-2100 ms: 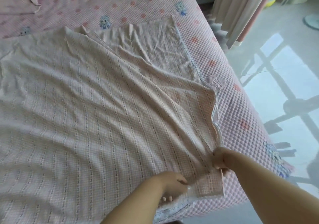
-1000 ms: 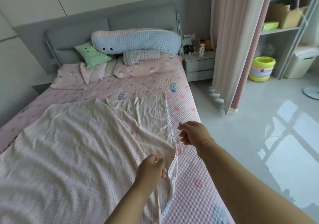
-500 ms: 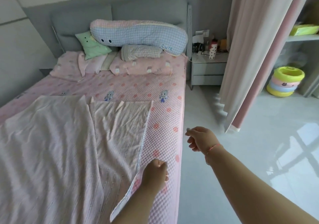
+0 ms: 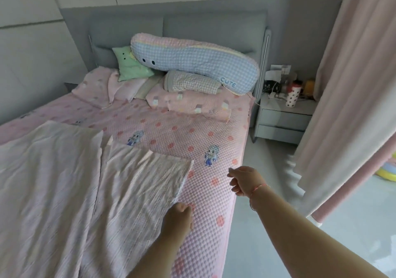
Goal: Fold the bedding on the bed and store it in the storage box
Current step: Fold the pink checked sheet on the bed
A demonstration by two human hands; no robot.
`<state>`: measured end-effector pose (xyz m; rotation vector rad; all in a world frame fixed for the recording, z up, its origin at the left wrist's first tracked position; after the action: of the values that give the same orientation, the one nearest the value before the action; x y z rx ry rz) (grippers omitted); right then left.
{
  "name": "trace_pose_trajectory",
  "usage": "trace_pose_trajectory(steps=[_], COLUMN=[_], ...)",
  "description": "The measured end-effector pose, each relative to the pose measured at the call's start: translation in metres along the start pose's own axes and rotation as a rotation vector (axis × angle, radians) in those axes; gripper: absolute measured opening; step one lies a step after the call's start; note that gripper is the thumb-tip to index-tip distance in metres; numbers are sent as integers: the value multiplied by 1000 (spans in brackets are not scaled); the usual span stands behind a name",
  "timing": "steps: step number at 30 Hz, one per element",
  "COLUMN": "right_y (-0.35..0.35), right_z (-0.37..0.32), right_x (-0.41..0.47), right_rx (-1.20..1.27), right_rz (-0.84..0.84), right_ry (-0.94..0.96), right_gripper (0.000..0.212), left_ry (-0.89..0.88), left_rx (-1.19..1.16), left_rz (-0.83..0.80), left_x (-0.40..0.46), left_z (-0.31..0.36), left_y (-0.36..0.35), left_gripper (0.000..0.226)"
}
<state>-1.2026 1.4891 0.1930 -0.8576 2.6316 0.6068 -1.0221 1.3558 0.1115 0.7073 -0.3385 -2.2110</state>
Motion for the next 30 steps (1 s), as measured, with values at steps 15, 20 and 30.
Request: trace_pose_trajectory(steps=[15, 20, 30], right_y=[-177, -233, -275], right_z=[-50, -32, 32], right_x=[264, 351, 444], right_rx=[-240, -341, -829], right_rz=[-436, -591, -605], right_ry=[-114, -202, -62], right_gripper=[32, 35, 24], left_ry=[278, 381, 506], left_rx=[-176, -131, 105], left_rz=[263, 302, 280], left_x=[168, 225, 278], left_z=[-14, -34, -93], left_y=[63, 46, -19], left_gripper=[4, 19, 43])
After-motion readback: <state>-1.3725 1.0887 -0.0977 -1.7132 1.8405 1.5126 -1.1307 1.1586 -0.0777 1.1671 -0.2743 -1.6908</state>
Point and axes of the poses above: each hand's wrist, its own x-axis towards the middle knuckle, its own y-axis out of the back of the hand, z = x × y, the point moved 10 cm from there along x, towards the middle knuckle, and after that the axes turned 3 degrees about -x, right-handed, at the moved point
